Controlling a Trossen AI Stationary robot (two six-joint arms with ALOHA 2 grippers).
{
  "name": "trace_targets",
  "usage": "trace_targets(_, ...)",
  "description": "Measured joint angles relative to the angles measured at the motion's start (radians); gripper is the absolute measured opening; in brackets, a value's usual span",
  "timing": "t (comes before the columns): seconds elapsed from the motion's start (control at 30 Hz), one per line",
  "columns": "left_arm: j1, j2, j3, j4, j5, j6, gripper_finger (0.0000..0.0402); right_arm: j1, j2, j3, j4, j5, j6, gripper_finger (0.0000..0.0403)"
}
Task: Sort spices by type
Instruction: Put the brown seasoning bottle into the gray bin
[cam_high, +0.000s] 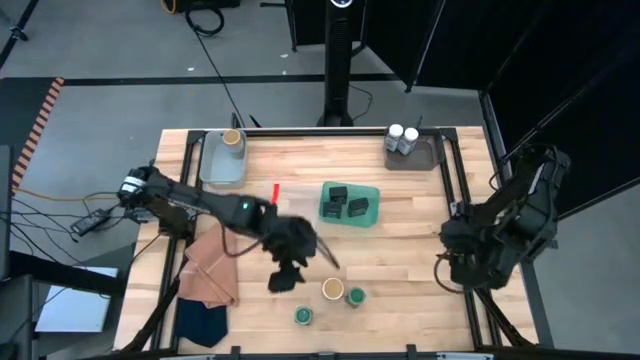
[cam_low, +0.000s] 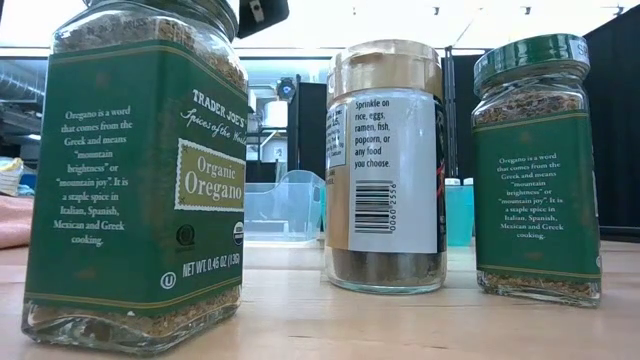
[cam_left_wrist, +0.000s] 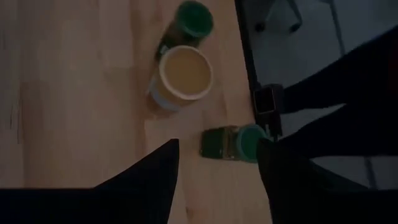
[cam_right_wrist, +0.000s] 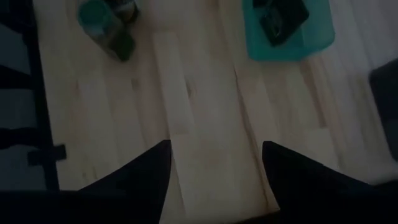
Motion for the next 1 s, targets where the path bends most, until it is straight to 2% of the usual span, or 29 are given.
trace_targets(0.1,-0.022,0.011,0.002,0.036,-0.113,0.046,0.0219,0.056,-0.022,-0.069,-0.001,-0.01,0.067,0.0257)
trace_targets(0.2,-0.025,0.025,0.001,0.121,-0.173,-0.038,0.0219,0.099,-0.028,-0.126,0.005,-0.016,0.125,0.0256)
trace_targets(0.27,-0.026,0.027,0.002,0.171,-0.201,-0.088,0.0219,0.12,-0.028,-0.156,0.006,-0.02,0.151,0.0257)
trace_targets(0.43,-0.027,0.048,0.0,0.273,-0.207,-0.097,0.0219,0.149,-0.028,-0.219,0.023,-0.03,0.165,0.0256)
trace_targets(0.5,-0.03,0.057,0.002,0.307,-0.199,-0.098,0.0219,0.155,-0.028,-0.238,0.031,-0.031,0.169,0.0257)
trace_targets(0.6,-0.034,0.07,0.002,0.301,-0.159,-0.006,0.0219,0.156,-0.028,-0.26,0.06,-0.045,0.17,0.0257)
trace_targets(0.73,-0.006,0.079,0.001,0.302,-0.086,-0.022,0.0224,0.157,-0.028,-0.275,0.08,-0.064,0.168,0.0254)
trace_targets(0.87,0.009,0.081,0.021,0.286,-0.013,-0.046,0.0246,0.162,-0.028,-0.275,0.079,-0.054,0.161,0.0257)
trace_targets(1.0,-0.016,0.08,0.054,0.282,-0.016,0.032,0.0272,0.162,-0.028,-0.275,0.082,-0.029,0.161,0.0258)
